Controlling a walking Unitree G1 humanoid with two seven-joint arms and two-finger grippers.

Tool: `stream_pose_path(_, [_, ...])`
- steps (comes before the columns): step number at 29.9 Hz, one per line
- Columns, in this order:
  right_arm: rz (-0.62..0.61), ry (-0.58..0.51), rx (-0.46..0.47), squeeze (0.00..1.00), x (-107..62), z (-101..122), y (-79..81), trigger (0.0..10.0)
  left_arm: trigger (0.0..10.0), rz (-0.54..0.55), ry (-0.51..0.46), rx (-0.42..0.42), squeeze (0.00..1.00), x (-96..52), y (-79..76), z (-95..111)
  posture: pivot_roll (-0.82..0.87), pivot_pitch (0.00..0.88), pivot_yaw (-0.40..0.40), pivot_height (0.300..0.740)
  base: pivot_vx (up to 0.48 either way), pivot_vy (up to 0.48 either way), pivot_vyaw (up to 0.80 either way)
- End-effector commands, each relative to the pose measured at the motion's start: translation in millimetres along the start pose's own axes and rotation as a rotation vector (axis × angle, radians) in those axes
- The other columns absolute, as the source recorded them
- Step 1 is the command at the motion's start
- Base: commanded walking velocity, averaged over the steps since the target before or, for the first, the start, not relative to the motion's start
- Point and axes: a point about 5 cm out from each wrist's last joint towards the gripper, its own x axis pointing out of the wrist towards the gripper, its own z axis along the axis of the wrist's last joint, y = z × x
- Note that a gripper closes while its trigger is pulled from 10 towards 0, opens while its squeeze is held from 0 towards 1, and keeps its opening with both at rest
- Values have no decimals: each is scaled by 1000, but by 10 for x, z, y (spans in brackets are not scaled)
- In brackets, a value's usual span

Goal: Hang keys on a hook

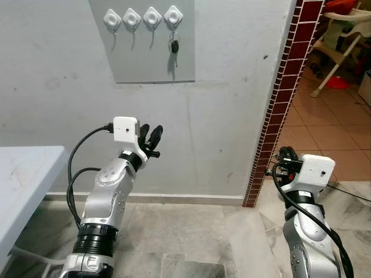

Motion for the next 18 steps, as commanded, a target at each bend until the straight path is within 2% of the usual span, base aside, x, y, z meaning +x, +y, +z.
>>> stream_pose_path(1, [13,-30,5,0,31,64,60,10000,10000,6,-13,1,0,8,55,49,19,0,96,740,0,0,0])
stream_pose_path(6, [36,-34,11,0,73,82,102,10000,10000,12,-11,1,0,2,70,38,30,0,80,740,0,433,0])
stream_pose_path(18, [62,-25,12,0,60,68,146,10000,10000,32,0,-6,0,-65,107,-12,44,0,62,740,0,438,0])
